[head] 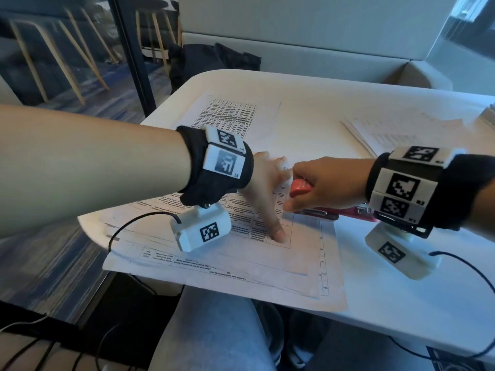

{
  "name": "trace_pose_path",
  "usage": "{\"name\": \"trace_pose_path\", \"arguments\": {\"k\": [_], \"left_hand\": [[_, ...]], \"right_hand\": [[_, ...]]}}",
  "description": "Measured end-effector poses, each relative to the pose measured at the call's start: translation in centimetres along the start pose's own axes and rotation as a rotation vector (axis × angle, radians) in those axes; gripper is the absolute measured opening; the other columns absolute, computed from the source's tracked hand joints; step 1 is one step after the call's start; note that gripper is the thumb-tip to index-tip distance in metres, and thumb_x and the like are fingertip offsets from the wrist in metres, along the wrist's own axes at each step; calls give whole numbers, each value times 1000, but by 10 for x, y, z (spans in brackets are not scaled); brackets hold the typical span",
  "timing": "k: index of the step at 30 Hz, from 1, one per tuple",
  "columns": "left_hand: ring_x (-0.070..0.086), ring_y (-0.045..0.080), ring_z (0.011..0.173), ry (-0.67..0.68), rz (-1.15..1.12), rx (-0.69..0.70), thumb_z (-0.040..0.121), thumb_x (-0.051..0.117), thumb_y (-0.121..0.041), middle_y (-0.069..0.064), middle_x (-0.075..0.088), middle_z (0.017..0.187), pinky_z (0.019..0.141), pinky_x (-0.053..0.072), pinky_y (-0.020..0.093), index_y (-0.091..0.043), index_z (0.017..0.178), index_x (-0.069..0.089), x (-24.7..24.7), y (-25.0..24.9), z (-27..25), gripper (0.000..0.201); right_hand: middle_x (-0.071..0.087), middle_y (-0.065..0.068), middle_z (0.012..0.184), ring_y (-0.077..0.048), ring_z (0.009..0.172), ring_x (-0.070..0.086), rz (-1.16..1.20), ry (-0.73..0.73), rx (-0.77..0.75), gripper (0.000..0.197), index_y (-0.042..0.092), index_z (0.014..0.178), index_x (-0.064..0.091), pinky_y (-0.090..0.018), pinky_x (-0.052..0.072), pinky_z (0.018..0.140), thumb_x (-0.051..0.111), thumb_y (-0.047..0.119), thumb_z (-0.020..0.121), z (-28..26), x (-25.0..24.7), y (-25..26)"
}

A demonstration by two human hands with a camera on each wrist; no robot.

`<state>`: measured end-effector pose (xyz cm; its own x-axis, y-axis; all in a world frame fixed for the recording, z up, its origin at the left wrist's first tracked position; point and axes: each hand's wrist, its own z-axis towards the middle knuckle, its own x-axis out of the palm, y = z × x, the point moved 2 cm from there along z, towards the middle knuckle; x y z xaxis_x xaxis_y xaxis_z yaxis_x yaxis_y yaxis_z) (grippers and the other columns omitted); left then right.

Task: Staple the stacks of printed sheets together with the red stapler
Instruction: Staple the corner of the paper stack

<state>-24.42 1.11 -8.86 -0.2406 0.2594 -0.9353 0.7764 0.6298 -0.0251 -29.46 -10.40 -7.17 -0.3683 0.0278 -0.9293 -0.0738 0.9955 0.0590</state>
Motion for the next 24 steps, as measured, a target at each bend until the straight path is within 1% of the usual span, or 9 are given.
{"name": "trace_pose_path", "arguments": {"k": [4, 6, 7, 9, 12, 14, 17, 21, 24], "left_hand": [[5, 25, 146, 1, -1, 4, 63, 78, -56, 6, 12, 158, 117, 10, 40, -24, 150, 24, -3, 4, 2, 107], [14, 22, 141, -9, -49, 2, 56, 76, -67, 2, 27, 152, 115, 23, 43, -32, 145, 31, -7, 8, 3, 106], [21, 20, 136, -36, -67, 12, 53, 74, -70, -1, 39, 143, 110, 31, 44, -35, 140, 40, -9, 8, 2, 99], [34, 15, 123, -111, -82, 59, 58, 75, -65, -9, 55, 122, 96, 41, 36, -37, 123, 58, -13, 7, -1, 73], [54, 11, 104, -153, -107, 118, 67, 78, -50, -16, 63, 94, 74, 40, 25, -31, 102, 72, -9, 0, -3, 40], [60, 6, 90, -154, -140, 113, 68, 78, -47, -15, 68, 84, 73, 46, 24, -28, 92, 75, -6, -2, -5, 30], [61, 0, 75, -154, -162, 108, 70, 78, -44, -15, 71, 77, 77, 53, 29, -27, 86, 76, -4, -4, -8, 23], [62, 3, 77, -165, -141, 138, 75, 75, -34, -14, 71, 75, 76, 54, 30, -27, 82, 77, -4, -10, -11, 11], [59, 5, 77, -183, -108, 154, 78, 72, -30, -15, 66, 70, 67, 48, 23, -26, 81, 76, -3, -13, -11, 7]], "right_hand": [[53, 7, 82, -4, 67, 47, -10, -30, 25, 41, 23, 95, 46, -21, 35, 56, 53, 62, 85, -1, -2, -7], [55, 6, 87, -4, 70, 48, -23, -39, 39, 41, 24, 101, 47, -23, 36, 57, 58, 60, 84, -1, -3, -12], [57, 6, 89, -3, 71, 48, -29, -43, 44, 42, 25, 102, 48, -23, 37, 58, 60, 60, 82, -1, -3, -14], [57, 7, 90, -3, 73, 50, -41, -33, 58, 45, 26, 102, 48, -23, 39, 60, 63, 62, 78, -1, -1, -17], [54, 11, 84, -3, 71, 49, -91, -5, 60, 48, 27, 100, 46, -23, 38, 62, 64, 64, 75, -1, 4, -19], [53, 10, 84, -6, 73, 50, -102, -12, 58, 48, 26, 100, 46, -24, 38, 63, 65, 63, 75, 0, 7, -19], [55, 7, 87, -11, 78, 52, -125, -12, 48, 49, 23, 101, 44, -25, 38, 66, 64, 60, 78, 0, 9, -17], [51, 9, 80, -5, 68, 45, -161, 6, 39, 46, 22, 99, 42, -21, 34, 58, 63, 59, 80, 0, 9, -16], [50, 8, 79, -6, 69, 45, -180, 10, 33, 47, 21, 98, 41, -21, 33, 57, 62, 59, 81, 2, 9, -16]]}}
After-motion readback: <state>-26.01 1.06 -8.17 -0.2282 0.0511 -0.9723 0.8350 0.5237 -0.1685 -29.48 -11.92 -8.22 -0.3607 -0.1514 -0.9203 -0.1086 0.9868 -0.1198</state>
